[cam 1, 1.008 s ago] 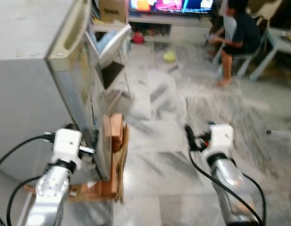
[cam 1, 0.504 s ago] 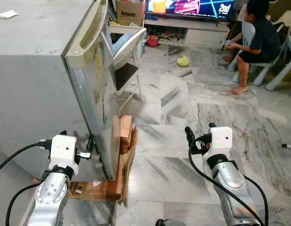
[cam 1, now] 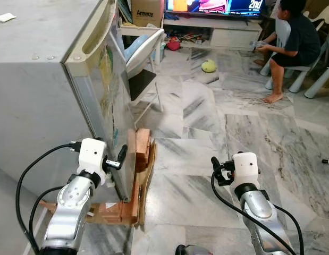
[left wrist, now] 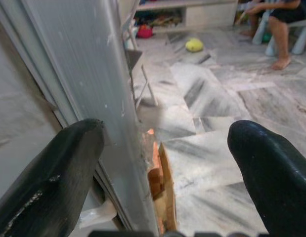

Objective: Restocking fridge

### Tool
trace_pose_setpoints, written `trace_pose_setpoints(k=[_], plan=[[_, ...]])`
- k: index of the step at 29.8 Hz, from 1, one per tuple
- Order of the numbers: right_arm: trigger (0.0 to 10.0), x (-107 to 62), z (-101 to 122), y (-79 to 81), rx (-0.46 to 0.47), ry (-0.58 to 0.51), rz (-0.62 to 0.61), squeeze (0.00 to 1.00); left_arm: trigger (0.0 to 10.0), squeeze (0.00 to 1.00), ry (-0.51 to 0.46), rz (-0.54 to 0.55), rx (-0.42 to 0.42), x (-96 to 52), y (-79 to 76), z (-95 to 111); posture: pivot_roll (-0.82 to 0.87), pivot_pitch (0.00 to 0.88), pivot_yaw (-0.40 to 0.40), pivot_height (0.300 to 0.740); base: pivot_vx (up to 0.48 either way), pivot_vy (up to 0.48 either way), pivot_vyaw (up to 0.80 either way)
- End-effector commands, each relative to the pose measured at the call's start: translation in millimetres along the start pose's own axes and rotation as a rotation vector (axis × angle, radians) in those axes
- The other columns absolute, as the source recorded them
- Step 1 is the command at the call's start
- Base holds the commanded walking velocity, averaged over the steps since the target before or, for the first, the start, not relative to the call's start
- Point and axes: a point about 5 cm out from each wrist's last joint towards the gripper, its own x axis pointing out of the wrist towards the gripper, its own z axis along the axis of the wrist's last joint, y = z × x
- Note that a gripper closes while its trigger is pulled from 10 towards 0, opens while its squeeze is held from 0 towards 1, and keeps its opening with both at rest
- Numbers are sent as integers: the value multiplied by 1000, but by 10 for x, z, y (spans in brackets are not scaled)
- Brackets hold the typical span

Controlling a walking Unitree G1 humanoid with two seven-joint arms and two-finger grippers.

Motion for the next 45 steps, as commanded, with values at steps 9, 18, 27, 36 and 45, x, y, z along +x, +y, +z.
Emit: trace_pose_setpoints(k=[9, 18, 27, 36, 45], plan=[[10000, -40, -42, -18, -20, 21, -15, 0, 10000, 0, 30, 87, 6, 237, 246, 30, -19, 44, -12, 740, 0, 0, 0], [10000, -49, -60, -26, -21, 26, -20, 0, 10000, 0, 19, 79, 23, 366, 261, 98, -22, 43, -9, 740, 0, 0, 0], [10000, -40, -67, -35, -23, 30, -17, 0, 10000, 0, 15, 30, 27, 418, 182, 104, -18, 49, -10, 740, 0, 0, 0], [10000, -43, -94, -15, -21, 44, -7, 0, 10000, 0, -21, -18, 50, 571, 53, 234, -26, 44, -4, 740, 0, 0, 0], [10000, -73, -128, -29, -22, 58, -11, 0, 10000, 0, -26, -42, 32, 651, -59, 235, -33, 45, -6, 740, 0, 0, 0]])
